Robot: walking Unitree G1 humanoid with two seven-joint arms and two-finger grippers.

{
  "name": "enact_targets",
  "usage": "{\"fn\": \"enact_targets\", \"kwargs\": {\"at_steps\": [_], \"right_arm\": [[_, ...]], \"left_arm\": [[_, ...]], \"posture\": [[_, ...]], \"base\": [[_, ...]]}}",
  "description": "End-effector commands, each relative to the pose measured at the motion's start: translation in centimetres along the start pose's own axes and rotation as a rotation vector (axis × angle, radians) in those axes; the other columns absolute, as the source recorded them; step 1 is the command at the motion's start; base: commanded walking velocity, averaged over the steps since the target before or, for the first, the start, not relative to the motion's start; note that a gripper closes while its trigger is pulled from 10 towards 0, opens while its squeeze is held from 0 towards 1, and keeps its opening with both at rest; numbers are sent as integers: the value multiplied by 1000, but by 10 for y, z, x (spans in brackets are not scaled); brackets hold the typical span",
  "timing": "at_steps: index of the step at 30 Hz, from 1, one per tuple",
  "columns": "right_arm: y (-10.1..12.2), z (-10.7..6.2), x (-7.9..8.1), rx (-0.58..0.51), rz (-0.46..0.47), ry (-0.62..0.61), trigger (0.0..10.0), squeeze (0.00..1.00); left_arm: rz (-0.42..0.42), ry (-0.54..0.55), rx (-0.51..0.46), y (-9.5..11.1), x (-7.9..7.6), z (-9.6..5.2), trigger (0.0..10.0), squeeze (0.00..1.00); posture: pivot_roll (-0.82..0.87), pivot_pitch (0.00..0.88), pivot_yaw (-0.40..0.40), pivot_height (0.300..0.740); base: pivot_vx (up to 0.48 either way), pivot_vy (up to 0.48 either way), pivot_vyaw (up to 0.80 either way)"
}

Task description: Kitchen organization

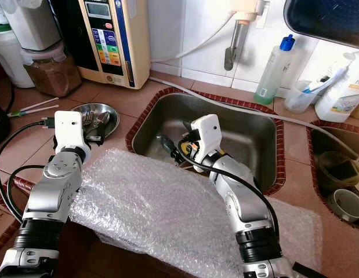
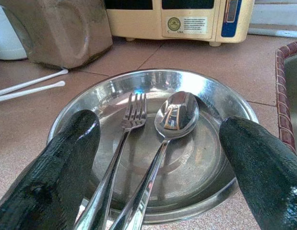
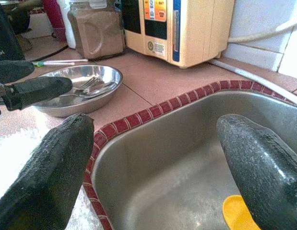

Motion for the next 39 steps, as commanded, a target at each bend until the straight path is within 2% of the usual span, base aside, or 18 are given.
{"fn": "enact_targets", "kwargs": {"at_steps": [1,2,3,4,7,10,12,19,21,29,31,34,39], "right_arm": [[4,-2,3,-6,-11,15,10000,0],[4,-2,3,-6,-11,15,10000,0],[-2,-3,19,29,-43,107,10000,0],[-4,-4,27,44,-53,150,10000,0],[-3,-3,26,39,-52,144,10000,0],[1,-1,23,11,-48,113,10000,0],[3,-1,21,0,-42,95,10000,0],[9,-1,17,-28,-37,72,10000,0],[14,0,17,-59,-28,64,10000,0],[38,-2,14,-169,-11,34,10000,0],[43,-5,8,-192,-28,-8,10000,0],[45,-11,-2,-194,-54,-62,10000,0],[47,-28,-19,-180,-103,-112,10000,0]], "left_arm": [[1,-2,4,2,2,2,10000,0],[1,-2,4,2,2,2,10000,0],[-71,-103,146,-18,-3,8,9137,0],[-105,-142,195,-24,-5,11,10000,0],[-75,-124,157,-17,-3,13,10000,0],[-95,-110,128,-11,-2,14,10000,0],[-74,-107,116,-10,-2,14,10000,0],[-72,-101,119,-9,1,16,10000,0],[19,-80,61,1,6,17,10000,0],[6,-32,-75,28,7,11,10000,0],[18,-31,-123,29,3,3,10000,0],[32,-93,-186,31,-7,-9,10000,0],[44,-140,-245,34,-8,-19,10000,0]], "posture": [[-13,58,-17,740],[-13,58,-17,740],[-13,52,-7,740],[-13,52,-7,740],[-13,48,-6,740],[-12,46,-6,740],[-11,44,-3,740],[-11,43,-4,740],[-10,44,-5,740],[-16,51,-5,740],[-16,53,-9,740],[-19,60,-5,740],[-28,66,10,740]], "base": [[0,0,0],[0,0,0],[0,0,0],[0,0,0],[0,0,0],[0,0,0],[0,0,0],[0,0,0],[0,0,0],[0,0,0],[0,0,0],[0,0,0],[0,0,0]]}}
Point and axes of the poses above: a point about 5 cm out from each wrist's last joint towards the gripper, its own z axis pointing out of the wrist towards the gripper, its own y axis along the axis of the wrist's last joint, x = y × z, the point moved 2 cm from there along z, pointing out of the wrist towards the gripper, and after that the axes turned 14 degrees about z, right-handed, at the moved point
